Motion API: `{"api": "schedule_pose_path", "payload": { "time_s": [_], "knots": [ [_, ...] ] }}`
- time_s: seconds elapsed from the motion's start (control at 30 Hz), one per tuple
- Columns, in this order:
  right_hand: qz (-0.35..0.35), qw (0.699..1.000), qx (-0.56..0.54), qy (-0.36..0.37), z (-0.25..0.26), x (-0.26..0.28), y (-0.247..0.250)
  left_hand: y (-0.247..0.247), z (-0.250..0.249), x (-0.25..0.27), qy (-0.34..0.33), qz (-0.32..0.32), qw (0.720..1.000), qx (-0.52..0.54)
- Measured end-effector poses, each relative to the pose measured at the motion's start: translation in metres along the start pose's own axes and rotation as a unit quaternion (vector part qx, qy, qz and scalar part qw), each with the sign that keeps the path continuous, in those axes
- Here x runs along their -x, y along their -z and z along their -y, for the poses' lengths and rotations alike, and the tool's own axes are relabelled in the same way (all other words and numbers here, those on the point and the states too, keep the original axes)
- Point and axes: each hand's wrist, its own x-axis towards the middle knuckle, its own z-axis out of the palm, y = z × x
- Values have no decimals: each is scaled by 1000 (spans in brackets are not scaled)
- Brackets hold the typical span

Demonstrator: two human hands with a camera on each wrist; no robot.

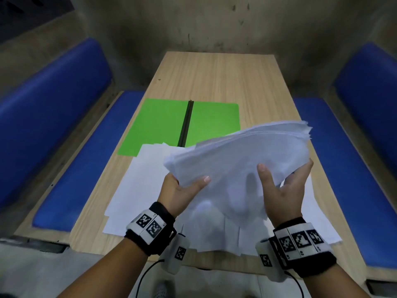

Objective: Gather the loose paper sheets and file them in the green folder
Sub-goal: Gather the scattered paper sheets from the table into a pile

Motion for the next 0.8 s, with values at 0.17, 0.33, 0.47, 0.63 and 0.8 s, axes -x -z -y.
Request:
{"api": "schedule_pose_path", "payload": {
  "time_s": [0.17, 0.33, 0.47, 0.63, 0.8],
  "knots": [
    [-47, 998, -44, 14, 7, -7, 3, 3, 0, -6, 13, 17, 999, 30],
    [-23, 998, -9, -60, -9, -2, 2, 4, 29, -14, 75, 22, 992, -102],
    [34, 998, -35, -45, -18, -9, 8, 1, 26, -24, 80, -69, 992, -71],
    [21, 978, 118, -170, -73, -31, 46, 31, 19, -34, 78, -182, 973, -117],
    [63, 812, 421, -399, -134, -26, 105, 55, 55, -20, 217, -163, 938, -217]
  ]
}}
